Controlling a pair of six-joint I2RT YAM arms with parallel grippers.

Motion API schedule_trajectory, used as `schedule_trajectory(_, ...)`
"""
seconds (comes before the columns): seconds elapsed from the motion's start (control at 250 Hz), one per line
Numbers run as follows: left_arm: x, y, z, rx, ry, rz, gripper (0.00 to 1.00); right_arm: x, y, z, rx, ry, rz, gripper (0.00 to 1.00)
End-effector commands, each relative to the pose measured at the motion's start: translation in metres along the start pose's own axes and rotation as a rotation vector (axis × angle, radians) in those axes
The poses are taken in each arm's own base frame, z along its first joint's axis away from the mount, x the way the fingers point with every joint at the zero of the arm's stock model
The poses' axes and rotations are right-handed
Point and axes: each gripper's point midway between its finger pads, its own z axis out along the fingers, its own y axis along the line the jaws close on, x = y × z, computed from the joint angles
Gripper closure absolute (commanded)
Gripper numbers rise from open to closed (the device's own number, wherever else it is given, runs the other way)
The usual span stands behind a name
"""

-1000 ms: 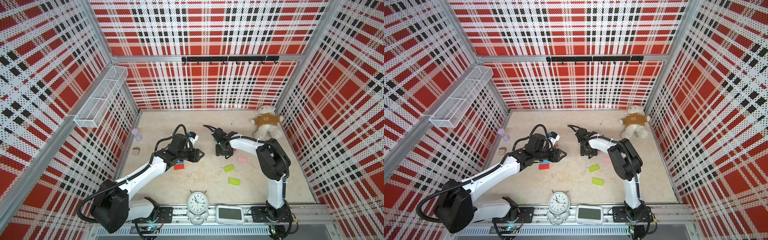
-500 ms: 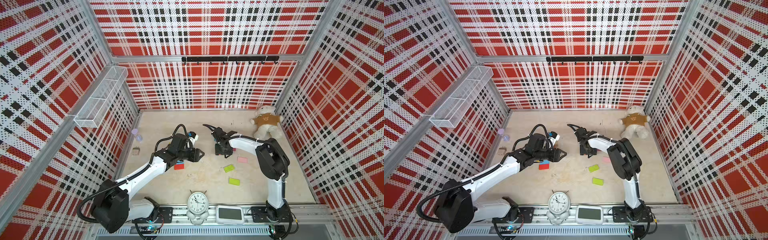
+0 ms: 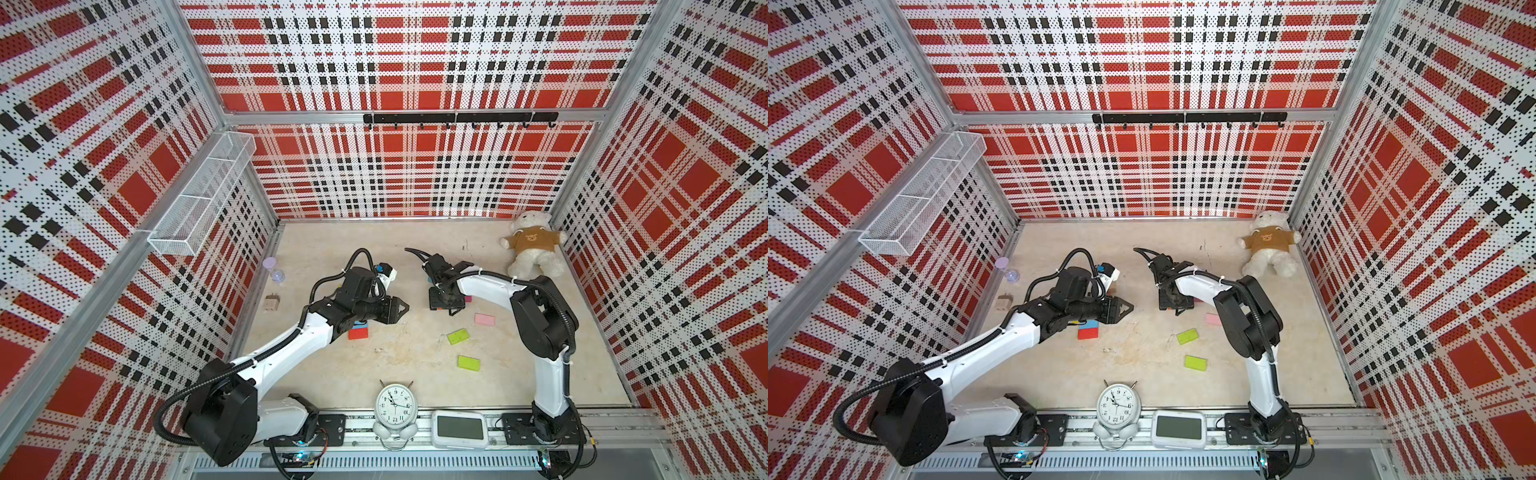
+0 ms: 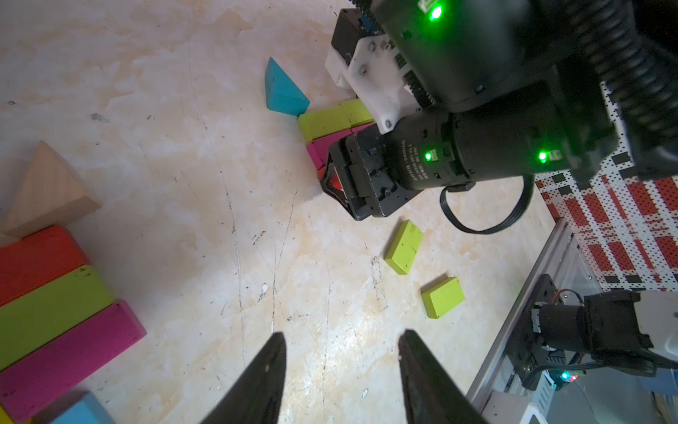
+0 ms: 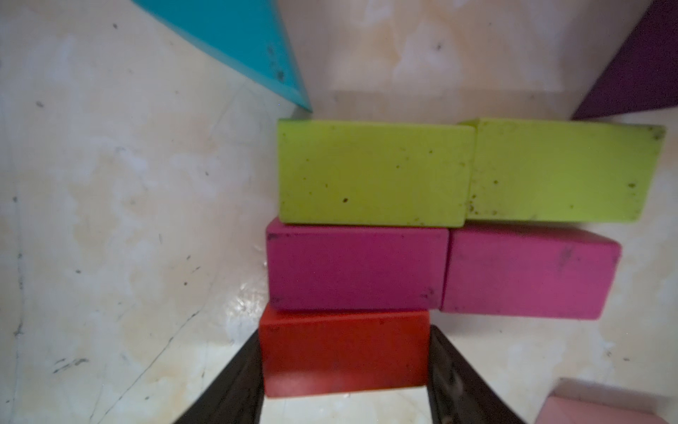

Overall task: Assemble a carrot with building blocks
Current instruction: Assemble the building block at the center of the board, then pick up the building block from the center of the board.

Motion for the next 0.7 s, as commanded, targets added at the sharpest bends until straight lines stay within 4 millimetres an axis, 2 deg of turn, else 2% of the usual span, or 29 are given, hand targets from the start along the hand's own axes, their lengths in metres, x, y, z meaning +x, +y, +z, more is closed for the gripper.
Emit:
schedule_trajectory(0.0, 0.000, 0.003, 0.001, 0.005, -0.007, -0.011, 0.47, -0.006, -0.001, 0.000, 0.010, -0.010, 0.019, 0.30)
schedule_trajectory(0.272, 0.001, 0.002, 0.001, 0.008, -0.005, -0.011, 0.47, -0.010, -0.009, -0.021, 0.012, -0.054, 0.043, 0.25)
schedule_trajectory(0.448, 0.000, 0.002, 0.000, 0.009, -0.007, -0.011, 0.47, -0.009, -0.016, -0.039, 0.006, -0.072, 0.056, 0.25)
schedule_trajectory(0.544, 0.000, 0.001, 0.000, 0.009, -0.007, -0.011, 0.47, -0.004, -0.024, -0.050, -0.001, -0.079, 0.075, 0.24)
schedule_trajectory(0.696, 0.000, 0.001, 0.001, 0.011, -0.006, -0.009, 0.47, 0.008, -0.048, -0.064, -0.002, -0.074, 0.115, 0.24)
